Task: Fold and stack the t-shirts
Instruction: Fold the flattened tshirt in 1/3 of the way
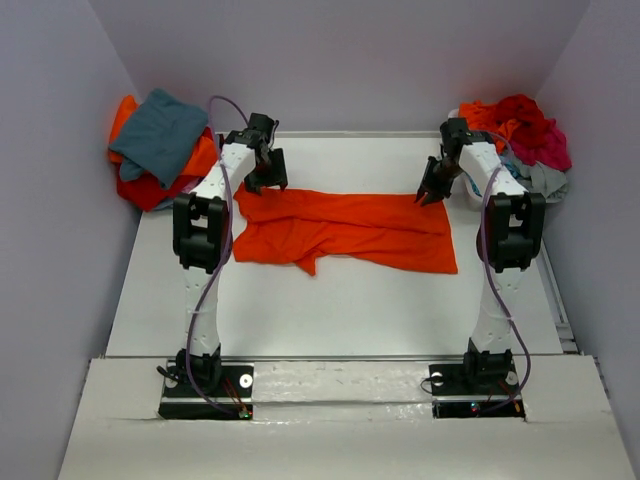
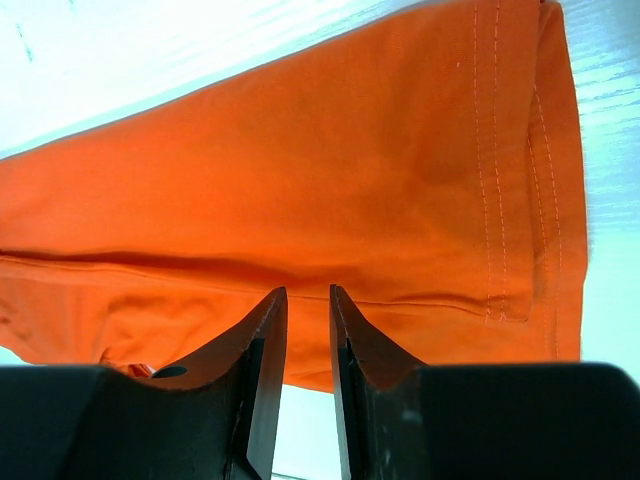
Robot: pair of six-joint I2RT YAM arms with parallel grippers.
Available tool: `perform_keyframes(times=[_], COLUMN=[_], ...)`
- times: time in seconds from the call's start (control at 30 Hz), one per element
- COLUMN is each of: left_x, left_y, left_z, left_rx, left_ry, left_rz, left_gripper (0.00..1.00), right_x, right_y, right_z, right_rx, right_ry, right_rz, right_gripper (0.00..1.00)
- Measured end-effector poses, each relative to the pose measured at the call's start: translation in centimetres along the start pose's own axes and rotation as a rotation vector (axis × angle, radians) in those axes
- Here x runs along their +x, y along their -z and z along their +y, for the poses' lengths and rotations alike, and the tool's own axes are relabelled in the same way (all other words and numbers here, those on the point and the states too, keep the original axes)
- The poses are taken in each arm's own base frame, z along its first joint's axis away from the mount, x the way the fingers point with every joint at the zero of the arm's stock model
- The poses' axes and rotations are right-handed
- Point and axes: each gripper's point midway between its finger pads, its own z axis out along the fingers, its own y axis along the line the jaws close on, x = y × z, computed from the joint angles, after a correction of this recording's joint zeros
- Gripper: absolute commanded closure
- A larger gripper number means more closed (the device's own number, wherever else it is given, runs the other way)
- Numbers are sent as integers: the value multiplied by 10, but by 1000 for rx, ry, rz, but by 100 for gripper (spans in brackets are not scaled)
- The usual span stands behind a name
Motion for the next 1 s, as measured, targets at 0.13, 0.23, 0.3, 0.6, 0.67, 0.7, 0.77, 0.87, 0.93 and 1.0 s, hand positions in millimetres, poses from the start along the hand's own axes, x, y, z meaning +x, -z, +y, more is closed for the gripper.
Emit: perform_keyframes(times=[0.13, 0.23, 0.3, 0.6, 0.67, 0.7, 0.77, 0.87, 0.93, 1.0], left_x=[5, 10, 12, 15, 15, 15, 15, 16, 21, 25], left_y=[-4, -7, -8, -10, -10, -10, -10, -12, -15, -17], left_z=[2, 3, 4, 12, 15, 16, 18, 25, 30, 38], left_rx=[-5, -13, -26, -83, -97, -104, -114, -124, -132, -146], left_ry=[1, -1, -2, -5, -2, 0, 4, 23, 30, 40], left_rz=[11, 22, 25, 21, 22, 21, 19, 23, 37, 55], left_gripper=[29, 28, 28, 27, 27, 27, 27, 27, 26, 26], right_x=[1, 3, 6, 29, 31, 32, 29, 19, 16, 17], right_y=[-1, -2, -2, -3, -2, -2, -5, -13, -21, -28], right_z=[1, 9, 17, 66, 72, 75, 85, 102, 116, 128], right_rx=[-1, -20, -41, -116, -139, -153, -182, -222, -246, -265], right_ry=[3, 14, 27, 123, 130, 132, 142, 160, 180, 194], right_rz=[1, 3, 6, 34, 41, 45, 48, 39, 32, 39], right_gripper=[71, 70, 71, 71, 71, 71, 71, 70, 71, 70])
